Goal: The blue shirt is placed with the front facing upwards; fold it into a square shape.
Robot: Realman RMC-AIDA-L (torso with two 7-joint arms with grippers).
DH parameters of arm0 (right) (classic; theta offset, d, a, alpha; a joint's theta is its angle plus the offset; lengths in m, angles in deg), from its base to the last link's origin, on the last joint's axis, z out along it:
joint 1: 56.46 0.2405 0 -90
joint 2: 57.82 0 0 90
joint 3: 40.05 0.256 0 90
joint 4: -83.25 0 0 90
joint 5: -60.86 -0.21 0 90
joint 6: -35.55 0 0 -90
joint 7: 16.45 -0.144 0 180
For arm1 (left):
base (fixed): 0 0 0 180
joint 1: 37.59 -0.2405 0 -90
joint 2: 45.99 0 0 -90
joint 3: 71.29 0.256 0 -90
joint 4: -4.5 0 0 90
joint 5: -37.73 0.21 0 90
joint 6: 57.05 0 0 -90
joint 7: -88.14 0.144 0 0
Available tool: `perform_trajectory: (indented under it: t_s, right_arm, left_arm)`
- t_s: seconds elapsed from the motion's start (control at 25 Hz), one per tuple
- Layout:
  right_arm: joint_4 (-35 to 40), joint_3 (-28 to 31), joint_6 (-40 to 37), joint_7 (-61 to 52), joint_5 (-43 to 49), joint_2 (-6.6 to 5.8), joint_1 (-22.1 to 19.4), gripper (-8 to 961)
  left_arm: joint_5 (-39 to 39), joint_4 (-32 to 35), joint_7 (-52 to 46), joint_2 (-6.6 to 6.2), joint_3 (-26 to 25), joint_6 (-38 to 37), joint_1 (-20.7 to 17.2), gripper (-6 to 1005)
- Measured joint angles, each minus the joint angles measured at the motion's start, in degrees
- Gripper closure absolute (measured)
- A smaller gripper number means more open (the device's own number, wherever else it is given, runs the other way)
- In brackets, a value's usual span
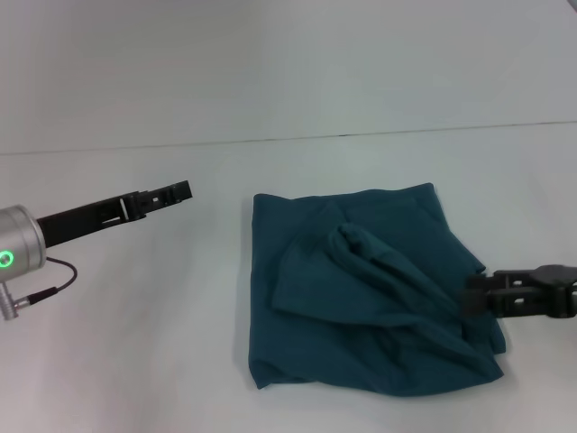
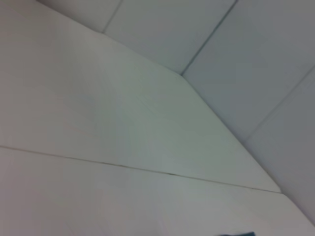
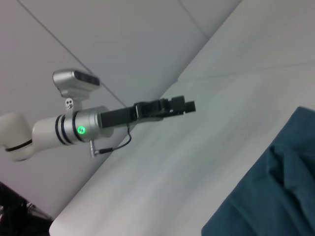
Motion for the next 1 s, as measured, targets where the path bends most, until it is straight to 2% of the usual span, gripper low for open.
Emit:
perform_trajectory:
  t_s: [0.28,0.32,0.36,0.68,1.0]
  right_arm:
    - [-2.9,-2.7,1.1,-0.5,2.2,1.83,2.5,37]
    - [-3.7,-3.0,2.0,-0.6,3.7,2.49,3.4,37]
    - [-3.7,-3.0,2.0,-0.6,3.7,2.49,3.4,37]
    - [-5.4,-4.7,7.5,-2.5,7.9,5.05,6.1,37]
    - [-5.9,-6.6,9.9,-6.0,8.2,5.34,6.9,37]
  left_arm:
    - [-0.4,0.4,0.3,-0.08,-0.4,0.5,-0.7,91]
    - [-0.5,0.4,0.4,-0.12,-0.4,0.4,-0.7,91]
    - [-0.5,0.4,0.4,-0.12,-0.4,0.4,-0.7,91]
    - [-0.5,0.5,0.4,-0.22,-0.5,0.5,-0.4,91]
    - [-0.6,0.9,0.4,-0.25,-0.5,0.5,-0.5,91]
